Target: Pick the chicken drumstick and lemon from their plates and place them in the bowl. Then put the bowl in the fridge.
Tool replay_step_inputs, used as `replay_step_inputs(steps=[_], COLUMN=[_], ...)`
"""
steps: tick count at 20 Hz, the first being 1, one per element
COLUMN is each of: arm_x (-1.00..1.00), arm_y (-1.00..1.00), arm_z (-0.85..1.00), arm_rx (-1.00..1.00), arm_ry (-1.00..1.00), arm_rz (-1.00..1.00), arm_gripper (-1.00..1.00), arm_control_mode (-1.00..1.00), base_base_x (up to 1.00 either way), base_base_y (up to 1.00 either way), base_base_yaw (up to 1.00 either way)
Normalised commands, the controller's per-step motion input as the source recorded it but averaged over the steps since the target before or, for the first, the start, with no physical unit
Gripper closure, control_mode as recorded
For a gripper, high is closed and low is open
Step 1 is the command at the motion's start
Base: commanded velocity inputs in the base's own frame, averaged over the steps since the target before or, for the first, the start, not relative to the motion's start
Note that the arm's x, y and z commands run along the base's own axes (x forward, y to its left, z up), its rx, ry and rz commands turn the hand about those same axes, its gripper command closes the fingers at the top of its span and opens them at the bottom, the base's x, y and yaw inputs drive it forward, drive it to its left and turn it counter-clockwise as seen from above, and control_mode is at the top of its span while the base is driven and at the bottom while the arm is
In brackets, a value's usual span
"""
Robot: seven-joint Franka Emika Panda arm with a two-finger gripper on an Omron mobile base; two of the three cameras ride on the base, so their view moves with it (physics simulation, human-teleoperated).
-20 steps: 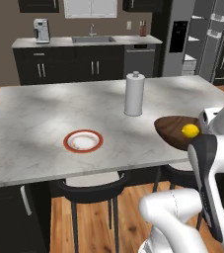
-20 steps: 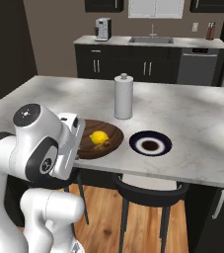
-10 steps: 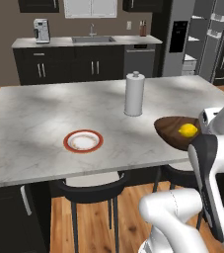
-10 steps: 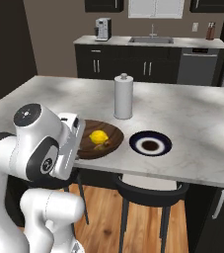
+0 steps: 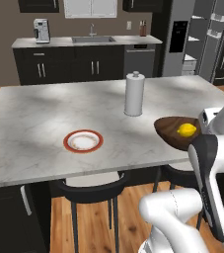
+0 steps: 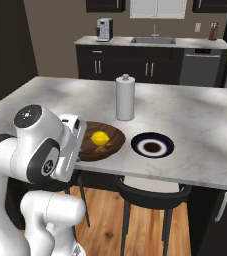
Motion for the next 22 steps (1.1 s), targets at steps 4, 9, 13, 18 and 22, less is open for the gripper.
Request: replay_step_inputs(steps=[4, 9, 13, 18, 22], arm_x=[0.00, 0.00, 0.00, 0.00, 0.00], arm_y=[0.00, 0.00, 0.00, 0.00, 0.00], arm_z=[0.00, 0.00, 0.00, 0.00, 0.00], arm_rx=[0.00, 0.00, 0.00, 0.00, 0.00], arm_ry=[0.00, 0.00, 0.00, 0.00, 0.00], arm_rz=[0.00, 0.00, 0.00, 0.00, 0.00], arm_gripper=[1.00, 1.00, 1.00, 1.00, 1.00], arm_control_mode=[1.00, 1.00, 1.00, 1.00, 1.00], base_base_x=[-0.09, -0.69, -0.75, -0.15, 0.00], base_base_y=[0.00, -0.07, -0.13, -0.05, 0.00], base_base_yaw=[0.00, -0.11, -0.18, -0.66, -0.97])
